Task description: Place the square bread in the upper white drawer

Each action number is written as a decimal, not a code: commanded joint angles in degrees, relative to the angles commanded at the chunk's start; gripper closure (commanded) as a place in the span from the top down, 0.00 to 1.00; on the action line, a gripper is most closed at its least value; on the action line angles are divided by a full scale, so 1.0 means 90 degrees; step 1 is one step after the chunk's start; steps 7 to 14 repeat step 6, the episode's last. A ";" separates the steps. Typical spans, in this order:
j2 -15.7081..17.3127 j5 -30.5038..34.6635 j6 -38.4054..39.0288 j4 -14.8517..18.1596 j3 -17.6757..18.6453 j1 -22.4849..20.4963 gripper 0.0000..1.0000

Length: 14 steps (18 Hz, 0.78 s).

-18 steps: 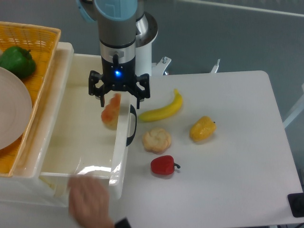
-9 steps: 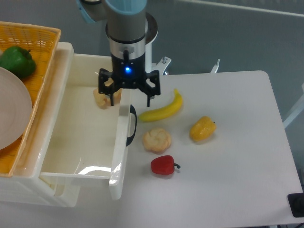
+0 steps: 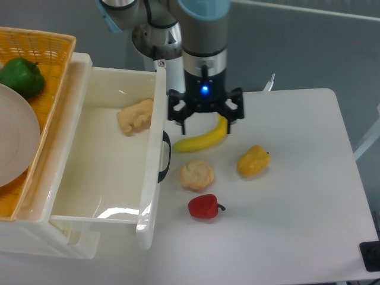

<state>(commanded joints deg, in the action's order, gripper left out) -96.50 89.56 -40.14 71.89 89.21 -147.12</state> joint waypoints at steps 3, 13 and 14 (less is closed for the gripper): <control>0.0000 -0.0020 -0.0363 -0.0010 0.0069 -0.0293 1.00; -0.0136 -0.0039 -0.0607 -0.0020 0.0069 -0.0499 1.00; -0.0136 -0.0039 -0.0607 -0.0020 0.0069 -0.0499 1.00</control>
